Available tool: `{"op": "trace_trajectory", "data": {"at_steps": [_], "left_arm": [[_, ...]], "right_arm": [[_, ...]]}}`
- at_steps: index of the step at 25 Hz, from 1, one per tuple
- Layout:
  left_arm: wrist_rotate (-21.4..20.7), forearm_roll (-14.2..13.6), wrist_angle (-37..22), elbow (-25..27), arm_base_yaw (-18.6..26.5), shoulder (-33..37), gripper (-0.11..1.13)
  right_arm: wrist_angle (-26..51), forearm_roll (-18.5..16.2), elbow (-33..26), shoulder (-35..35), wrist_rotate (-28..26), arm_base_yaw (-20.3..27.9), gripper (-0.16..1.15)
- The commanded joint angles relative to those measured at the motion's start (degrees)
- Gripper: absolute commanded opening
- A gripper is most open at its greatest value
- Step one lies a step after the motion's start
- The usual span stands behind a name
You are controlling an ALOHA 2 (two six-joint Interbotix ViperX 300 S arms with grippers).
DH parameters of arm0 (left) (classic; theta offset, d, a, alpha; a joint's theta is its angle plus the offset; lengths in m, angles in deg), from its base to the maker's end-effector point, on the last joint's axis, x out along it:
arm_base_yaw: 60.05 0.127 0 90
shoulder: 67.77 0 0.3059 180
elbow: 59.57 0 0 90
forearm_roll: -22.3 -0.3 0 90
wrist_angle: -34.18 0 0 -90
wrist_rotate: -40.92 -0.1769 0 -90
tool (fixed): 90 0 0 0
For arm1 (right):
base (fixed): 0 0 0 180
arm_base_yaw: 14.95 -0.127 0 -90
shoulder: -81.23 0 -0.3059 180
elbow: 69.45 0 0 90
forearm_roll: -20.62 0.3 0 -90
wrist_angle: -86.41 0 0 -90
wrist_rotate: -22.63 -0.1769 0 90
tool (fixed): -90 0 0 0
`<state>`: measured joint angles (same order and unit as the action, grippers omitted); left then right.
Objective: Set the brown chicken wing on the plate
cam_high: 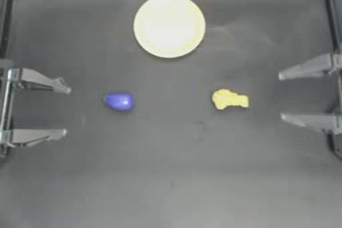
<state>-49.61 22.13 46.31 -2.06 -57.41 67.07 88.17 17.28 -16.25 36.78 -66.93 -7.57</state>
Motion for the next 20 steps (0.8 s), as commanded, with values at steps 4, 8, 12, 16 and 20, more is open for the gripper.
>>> {"op": "trace_trajectory", "data": {"at_steps": [4, 8, 12, 16, 20], "left_arm": [[0.2, 0.2, -0.2, -1.6, 1.2, -1.1, 1.03], [0.2, 0.3, -0.5, -2.1, 1.3, -2.0, 1.03], [0.3, 0.2, -1.4, -2.8, 1.3, -2.7, 1.03], [0.4, 0.3, -1.9, -3.0, 1.3, -2.8, 1.03], [0.4, 0.3, -1.8, -3.1, 1.3, -3.1, 1.03]], "right_arm": [[18.8, 1.0, -8.3, -6.5, 0.0, 6.2, 1.0], [23.8, 0.3, -11.9, -13.9, 0.3, 7.3, 1.0], [26.3, -1.0, -14.5, -21.1, 0.3, 7.7, 1.0], [28.7, -1.0, -16.8, -27.9, 0.3, 7.8, 1.0], [30.1, -1.1, -18.4, -33.4, 0.4, 7.8, 1.0]]}}
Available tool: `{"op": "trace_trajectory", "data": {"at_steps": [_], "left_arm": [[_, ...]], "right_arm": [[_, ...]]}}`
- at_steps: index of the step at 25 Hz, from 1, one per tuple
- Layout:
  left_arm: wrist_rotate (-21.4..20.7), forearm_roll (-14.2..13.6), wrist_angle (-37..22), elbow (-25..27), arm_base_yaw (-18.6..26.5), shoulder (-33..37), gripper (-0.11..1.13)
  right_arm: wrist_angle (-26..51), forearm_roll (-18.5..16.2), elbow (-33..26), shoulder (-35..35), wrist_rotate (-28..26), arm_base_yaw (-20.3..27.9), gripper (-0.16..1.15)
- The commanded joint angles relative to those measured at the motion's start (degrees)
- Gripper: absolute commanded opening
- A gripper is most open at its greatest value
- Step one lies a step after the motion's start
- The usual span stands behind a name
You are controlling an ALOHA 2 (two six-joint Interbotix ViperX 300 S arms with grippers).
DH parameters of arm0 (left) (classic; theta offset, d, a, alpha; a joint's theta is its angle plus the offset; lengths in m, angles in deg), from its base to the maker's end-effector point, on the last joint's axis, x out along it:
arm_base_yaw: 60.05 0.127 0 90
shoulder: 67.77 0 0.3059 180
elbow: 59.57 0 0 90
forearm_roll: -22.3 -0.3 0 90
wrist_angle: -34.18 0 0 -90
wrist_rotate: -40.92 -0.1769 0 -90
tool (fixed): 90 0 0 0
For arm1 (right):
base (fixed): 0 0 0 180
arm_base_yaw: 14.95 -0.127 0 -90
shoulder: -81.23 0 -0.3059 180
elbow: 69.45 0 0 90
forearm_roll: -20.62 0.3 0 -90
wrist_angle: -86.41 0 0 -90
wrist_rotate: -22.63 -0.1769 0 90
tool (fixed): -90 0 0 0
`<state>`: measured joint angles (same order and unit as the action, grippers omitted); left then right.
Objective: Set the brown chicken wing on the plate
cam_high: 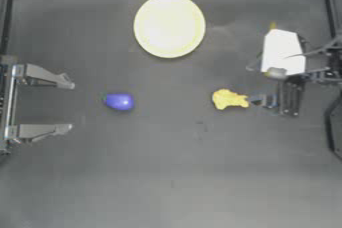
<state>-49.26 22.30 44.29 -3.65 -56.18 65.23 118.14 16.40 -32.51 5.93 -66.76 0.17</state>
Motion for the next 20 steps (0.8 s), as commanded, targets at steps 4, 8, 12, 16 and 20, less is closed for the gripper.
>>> {"op": "trace_trajectory", "data": {"at_steps": [4, 8, 12, 16, 20], "left_arm": [[0.1, 0.1, 0.2, -1.7, 0.1, -1.8, 1.03], [0.1, 0.1, 0.2, -1.9, 0.1, -2.6, 1.03], [0.1, 0.1, 0.2, -2.1, 0.1, -3.1, 1.03], [0.2, 0.3, 0.2, -2.1, 0.2, -3.3, 1.03], [0.2, 0.3, 0.2, -2.1, 0.1, -3.2, 1.03]], "right_arm": [[-0.9, -1.1, -3.1, -6.8, 0.3, 0.1, 1.0], [-1.4, -1.8, -3.7, -10.8, 0.4, 0.1, 1.0], [-3.2, -2.6, -4.3, -14.3, 0.4, 0.1, 1.0], [-4.2, -4.2, -5.2, -17.6, 0.4, 0.1, 1.0], [-4.3, -5.1, -6.1, -20.5, 0.4, 0.7, 1.0]]}}
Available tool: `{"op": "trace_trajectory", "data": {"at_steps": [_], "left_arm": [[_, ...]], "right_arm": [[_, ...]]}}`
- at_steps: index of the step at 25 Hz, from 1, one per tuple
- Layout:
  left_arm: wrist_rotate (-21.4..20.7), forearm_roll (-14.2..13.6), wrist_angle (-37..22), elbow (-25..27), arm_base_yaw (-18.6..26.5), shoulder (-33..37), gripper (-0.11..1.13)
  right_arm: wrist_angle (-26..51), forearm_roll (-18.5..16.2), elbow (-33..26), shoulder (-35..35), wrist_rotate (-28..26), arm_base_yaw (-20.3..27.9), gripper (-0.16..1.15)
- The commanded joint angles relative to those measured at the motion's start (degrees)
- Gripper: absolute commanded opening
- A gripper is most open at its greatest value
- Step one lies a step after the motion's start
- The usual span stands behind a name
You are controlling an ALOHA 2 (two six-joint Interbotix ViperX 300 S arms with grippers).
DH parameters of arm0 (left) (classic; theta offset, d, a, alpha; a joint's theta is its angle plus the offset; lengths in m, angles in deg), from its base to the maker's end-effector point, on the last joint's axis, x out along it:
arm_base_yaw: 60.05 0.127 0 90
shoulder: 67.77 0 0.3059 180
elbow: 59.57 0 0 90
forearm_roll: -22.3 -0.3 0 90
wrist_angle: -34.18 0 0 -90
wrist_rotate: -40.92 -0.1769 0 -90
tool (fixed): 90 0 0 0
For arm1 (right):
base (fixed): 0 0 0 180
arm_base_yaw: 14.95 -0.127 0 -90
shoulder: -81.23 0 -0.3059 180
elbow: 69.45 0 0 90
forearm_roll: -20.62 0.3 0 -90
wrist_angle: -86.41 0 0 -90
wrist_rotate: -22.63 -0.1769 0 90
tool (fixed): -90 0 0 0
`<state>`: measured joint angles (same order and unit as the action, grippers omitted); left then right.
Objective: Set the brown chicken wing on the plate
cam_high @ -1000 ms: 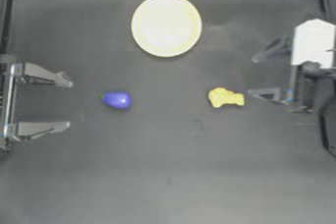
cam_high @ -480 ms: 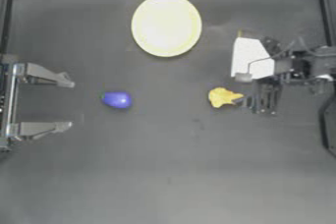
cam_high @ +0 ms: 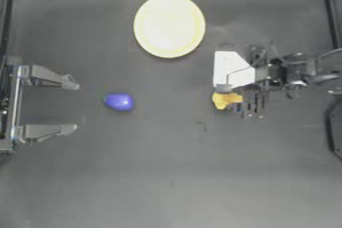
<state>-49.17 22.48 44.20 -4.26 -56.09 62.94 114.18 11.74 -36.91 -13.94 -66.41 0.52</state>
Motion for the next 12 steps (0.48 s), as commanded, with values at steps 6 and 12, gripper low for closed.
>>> {"op": "trace_trajectory", "data": {"at_steps": [6, 12], "left_arm": [[0.1, 0.3, 0.3, -1.5, 0.0, -0.9, 1.03], [0.2, 0.3, 0.3, -1.5, 0.1, -1.0, 1.03]], "right_arm": [[-1.0, -0.1, -2.1, -3.5, 0.1, 0.4, 1.0], [-2.2, 0.1, -2.0, -5.4, 0.2, 0.4, 1.0]]}}
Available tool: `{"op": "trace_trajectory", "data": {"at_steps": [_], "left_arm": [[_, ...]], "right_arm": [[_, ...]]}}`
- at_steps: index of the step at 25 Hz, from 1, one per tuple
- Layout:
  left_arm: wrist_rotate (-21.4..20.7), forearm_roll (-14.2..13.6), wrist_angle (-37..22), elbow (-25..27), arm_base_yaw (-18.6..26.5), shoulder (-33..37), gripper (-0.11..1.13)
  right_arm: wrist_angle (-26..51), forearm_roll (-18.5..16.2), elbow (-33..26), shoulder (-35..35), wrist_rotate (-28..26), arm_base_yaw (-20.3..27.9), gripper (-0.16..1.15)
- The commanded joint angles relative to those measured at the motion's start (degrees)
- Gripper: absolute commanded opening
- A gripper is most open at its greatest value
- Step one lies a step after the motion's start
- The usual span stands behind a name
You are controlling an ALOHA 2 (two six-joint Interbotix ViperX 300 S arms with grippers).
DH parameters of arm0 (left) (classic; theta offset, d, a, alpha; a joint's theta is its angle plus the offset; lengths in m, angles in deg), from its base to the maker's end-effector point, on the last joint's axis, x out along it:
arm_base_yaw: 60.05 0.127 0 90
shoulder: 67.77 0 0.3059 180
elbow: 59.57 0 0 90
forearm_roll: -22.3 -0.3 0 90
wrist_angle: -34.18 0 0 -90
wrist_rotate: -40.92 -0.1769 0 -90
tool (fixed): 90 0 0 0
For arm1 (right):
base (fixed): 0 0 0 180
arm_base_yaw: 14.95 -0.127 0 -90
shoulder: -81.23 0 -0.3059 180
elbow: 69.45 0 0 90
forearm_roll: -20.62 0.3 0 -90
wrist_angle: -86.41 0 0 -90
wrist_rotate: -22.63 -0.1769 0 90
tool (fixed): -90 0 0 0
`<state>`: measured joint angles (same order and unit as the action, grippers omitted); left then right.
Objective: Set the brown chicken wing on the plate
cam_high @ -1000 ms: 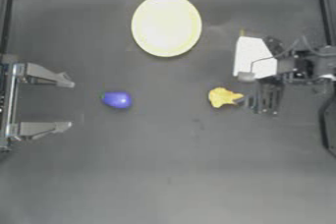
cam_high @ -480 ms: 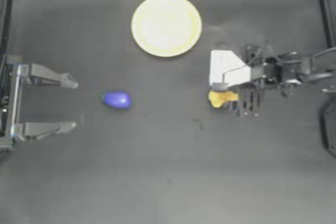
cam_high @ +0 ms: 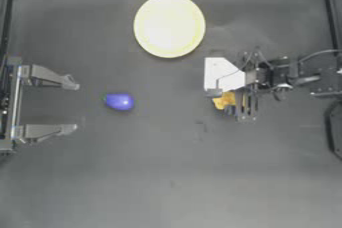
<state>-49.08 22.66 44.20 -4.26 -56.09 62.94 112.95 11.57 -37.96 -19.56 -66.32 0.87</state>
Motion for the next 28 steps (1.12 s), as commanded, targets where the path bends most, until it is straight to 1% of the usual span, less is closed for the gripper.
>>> {"op": "trace_trajectory", "data": {"at_steps": [1, 7, 9, 10, 11, 14, 16, 17, 18, 24, 28], "left_arm": [[0.1, 0.2, 0.3, -1.5, 0.0, -0.9, 1.03], [0.0, 0.7, 0.3, -1.5, 0.1, -0.9, 1.03], [0.0, 0.7, 0.3, -1.5, 0.1, -0.9, 1.03], [0.0, 0.7, 0.2, -1.5, 0.1, -1.0, 1.03], [0.0, 0.7, 0.3, -1.5, 0.1, -0.9, 1.03], [0.1, 0.8, 0.2, -1.5, 0.2, -0.9, 1.03], [0.1, 0.8, 0.3, -1.4, 0.3, -0.9, 1.03], [0.1, 0.9, 0.2, -1.4, 0.3, -0.9, 1.03], [0.1, 0.9, 0.2, -1.3, 0.3, -1.0, 1.03], [0.1, 1.4, 0.2, -1.1, 0.3, -0.9, 1.03], [0.0, 1.6, 0.2, -1.1, 0.3, -0.9, 1.03]], "right_arm": [[-1.2, 0.3, -1.0, 0.1, 0.1, 0.1, 1.0], [-1.6, 0.3, -0.9, -0.8, 0.1, 0.0, 0.98], [-1.6, 0.4, -0.9, -0.9, 0.1, 0.0, 0.95], [-1.7, 0.3, -0.9, -1.0, 0.1, -0.1, 0.92], [-1.6, 0.3, -0.9, -1.0, 0.1, -0.2, 0.87], [-1.7, 0.1, -0.9, -1.1, 0.1, -0.4, 0.59], [-1.6, 0.0, -0.8, -1.3, 0.1, -0.5, 0.44], [-1.7, 0.0, -0.9, -1.3, 0.0, -0.6, 0.38], [-1.6, 0.0, -1.1, -1.2, 0.0, -0.6, 0.36], [-1.2, -0.6, -2.5, 2.0, 0.1, -0.8, 0.37], [-1.6, -3.3, -4.8, 4.8, 0.0, 0.1, 0.37]]}}
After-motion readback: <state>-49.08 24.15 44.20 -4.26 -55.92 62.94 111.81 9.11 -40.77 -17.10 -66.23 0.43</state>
